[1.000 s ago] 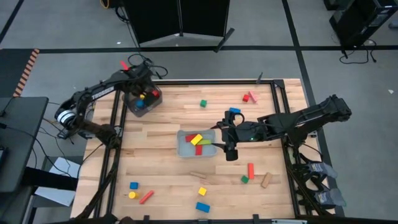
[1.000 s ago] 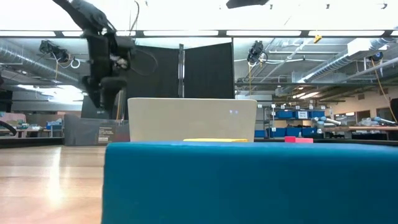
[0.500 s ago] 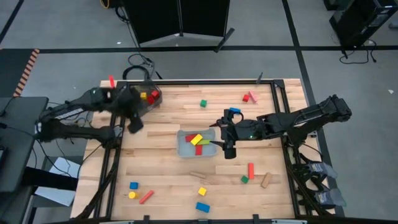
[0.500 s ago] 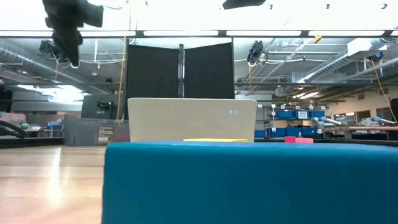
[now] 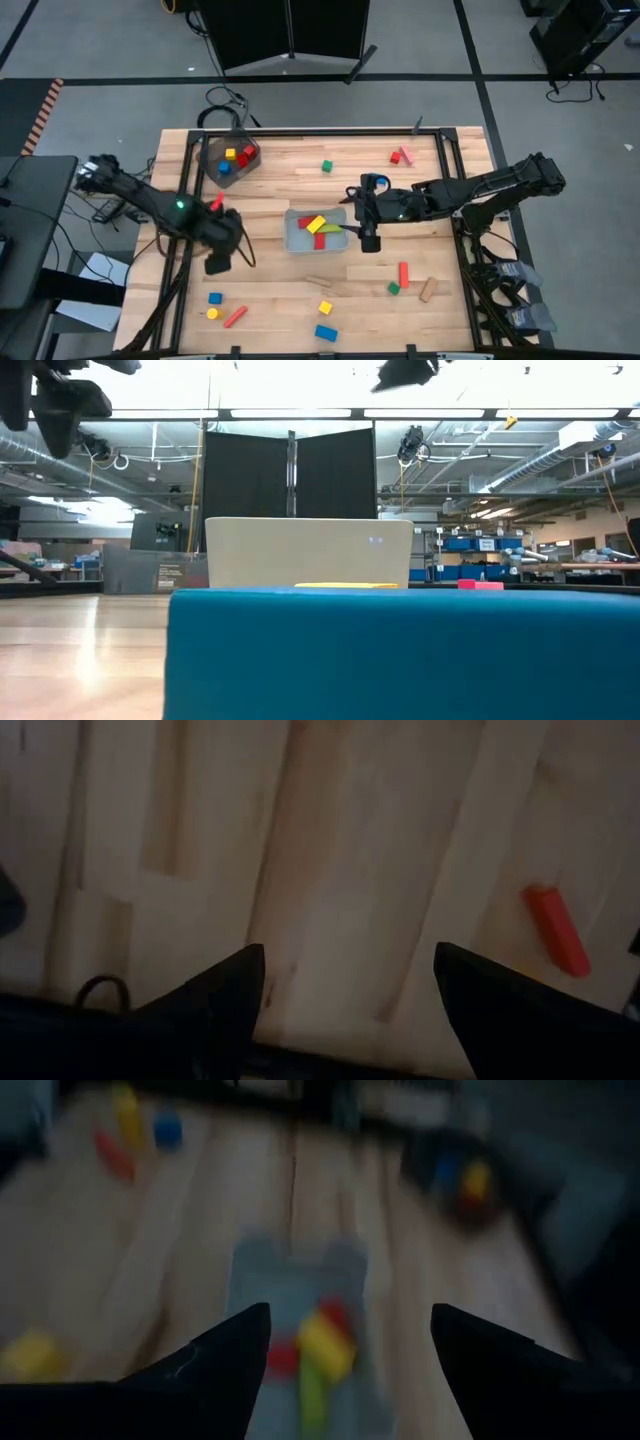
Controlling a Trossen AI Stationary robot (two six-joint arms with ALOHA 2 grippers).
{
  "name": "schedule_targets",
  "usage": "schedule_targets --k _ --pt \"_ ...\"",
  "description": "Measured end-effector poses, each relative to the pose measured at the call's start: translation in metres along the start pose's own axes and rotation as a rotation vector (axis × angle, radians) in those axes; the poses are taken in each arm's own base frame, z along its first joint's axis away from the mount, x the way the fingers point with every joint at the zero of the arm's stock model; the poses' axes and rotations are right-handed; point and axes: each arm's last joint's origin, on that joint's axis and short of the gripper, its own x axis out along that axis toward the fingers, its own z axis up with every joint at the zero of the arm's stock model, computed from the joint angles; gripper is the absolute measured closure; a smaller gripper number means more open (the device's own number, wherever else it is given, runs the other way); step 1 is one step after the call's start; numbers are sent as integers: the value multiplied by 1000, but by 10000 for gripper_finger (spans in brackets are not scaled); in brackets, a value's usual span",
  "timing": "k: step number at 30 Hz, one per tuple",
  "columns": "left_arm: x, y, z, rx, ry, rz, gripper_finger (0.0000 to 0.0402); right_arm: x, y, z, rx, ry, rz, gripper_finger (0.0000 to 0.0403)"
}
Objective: Sort blocks by size
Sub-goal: Put the red rectangular block into the gray bin
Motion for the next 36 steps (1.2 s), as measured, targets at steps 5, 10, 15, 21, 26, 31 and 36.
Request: schedule_targets --k 5,10,15,21,26,31,36 --pt "11 -30 1 53 -47 -49 104 2 8 -45 181 323 14 115" --pt "11 -39 4 75 -132 -62 104 -4 36 -86 407 557 0 113" --pt "11 -39 6 87 -180 -26 104 -17 58 -118 790 705 -206 118" --pt "10 -38 9 145 -254 35 104 -23 87 -140 972 735 -307 116" --pt "9 -40 13 179 -315 41 104 -17 107 -149 1035 751 -336 115" --pt "8 -43 16 187 -358 28 104 -2 125 -160 1053 800 -342 116" --pt "8 -44 16 186 -364 25 104 7 136 -171 1073 828 -391 118"
